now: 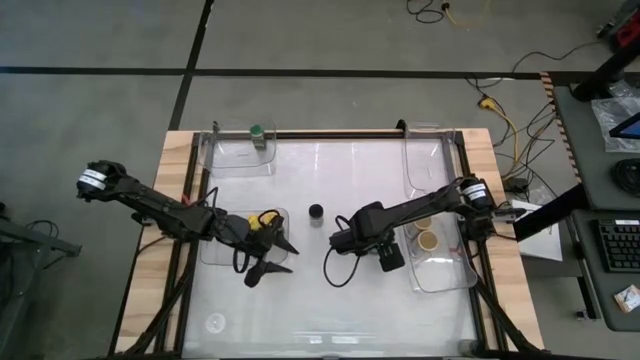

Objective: Sort spices by type
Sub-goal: Put the green spice bottle into the top left transparent bin

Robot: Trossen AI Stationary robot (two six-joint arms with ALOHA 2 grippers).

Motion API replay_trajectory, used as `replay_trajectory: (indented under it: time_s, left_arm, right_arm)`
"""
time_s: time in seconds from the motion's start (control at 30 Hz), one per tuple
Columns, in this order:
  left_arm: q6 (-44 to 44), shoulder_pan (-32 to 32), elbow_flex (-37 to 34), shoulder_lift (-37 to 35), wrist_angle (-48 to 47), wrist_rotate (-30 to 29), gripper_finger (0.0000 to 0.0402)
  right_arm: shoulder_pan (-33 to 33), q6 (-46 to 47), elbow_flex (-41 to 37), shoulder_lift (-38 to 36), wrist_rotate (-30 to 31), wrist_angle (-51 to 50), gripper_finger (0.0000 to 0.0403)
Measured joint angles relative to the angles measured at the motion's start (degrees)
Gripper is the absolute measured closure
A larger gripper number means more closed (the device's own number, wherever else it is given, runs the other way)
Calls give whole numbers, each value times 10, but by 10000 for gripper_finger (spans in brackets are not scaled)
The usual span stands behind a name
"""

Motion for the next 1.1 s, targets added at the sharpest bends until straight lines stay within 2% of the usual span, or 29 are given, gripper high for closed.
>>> replay_trajectory:
  time_s: [0.67, 1.1]
  left_arm:
    - [24, 0, 0, 0, -3, 2, 171]
    - [25, 0, 0, 0, -3, 2, 171]
  right_arm:
    - [-20, 26, -14, 0, 0, 0, 198]
    - [-20, 31, -14, 0, 15, 15, 140]
